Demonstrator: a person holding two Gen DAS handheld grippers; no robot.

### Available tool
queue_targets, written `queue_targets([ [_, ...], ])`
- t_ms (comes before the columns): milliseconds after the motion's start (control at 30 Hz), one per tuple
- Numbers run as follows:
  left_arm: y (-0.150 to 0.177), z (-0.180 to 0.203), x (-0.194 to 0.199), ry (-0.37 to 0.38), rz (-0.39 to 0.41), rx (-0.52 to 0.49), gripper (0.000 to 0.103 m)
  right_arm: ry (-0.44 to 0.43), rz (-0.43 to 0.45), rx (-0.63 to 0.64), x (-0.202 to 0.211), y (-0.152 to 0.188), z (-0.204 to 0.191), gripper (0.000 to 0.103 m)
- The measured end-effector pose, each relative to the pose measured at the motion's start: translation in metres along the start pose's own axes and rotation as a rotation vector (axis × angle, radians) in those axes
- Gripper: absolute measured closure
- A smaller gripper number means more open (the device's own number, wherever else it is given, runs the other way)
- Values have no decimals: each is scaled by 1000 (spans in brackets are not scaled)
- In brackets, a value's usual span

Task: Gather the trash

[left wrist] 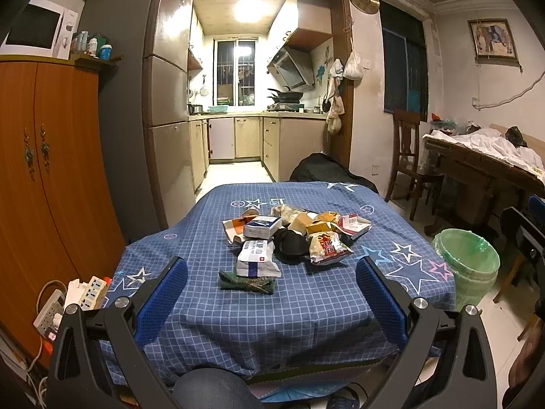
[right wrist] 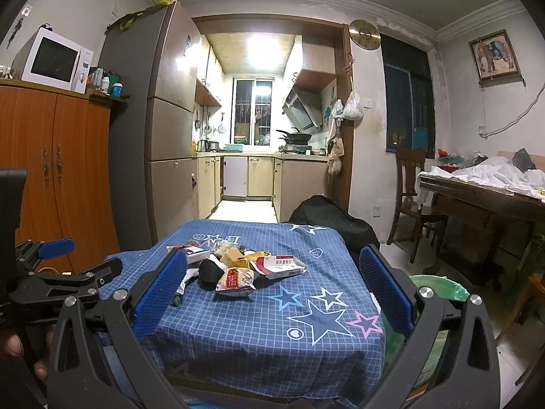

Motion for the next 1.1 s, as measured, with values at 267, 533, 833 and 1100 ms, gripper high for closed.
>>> queue_targets([
  [267, 1, 1, 2, -1, 5, 2, 5, -1, 0, 1, 1, -2, 0, 5],
  [533, 1, 0, 2, -2, 6, 2, 5, -1, -1, 2, 1, -3, -1, 5],
  [833, 1, 1, 2, -1, 4, 1, 5, -2, -2, 0, 2, -4, -1, 5],
  [1100, 1, 1, 2, -2, 2, 1, 5, -1, -2, 1, 2, -4, -1, 5],
])
Point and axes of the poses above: each gripper's, at about its wrist camera, not at the fingertips, and x roughly against the way its jaws point, z to its right, y to its underside, the point moved 5 cm from there along -x, roughly the way its jaws point, and after that the axes turned 3 degrees about -z, right-handed, at the moved point
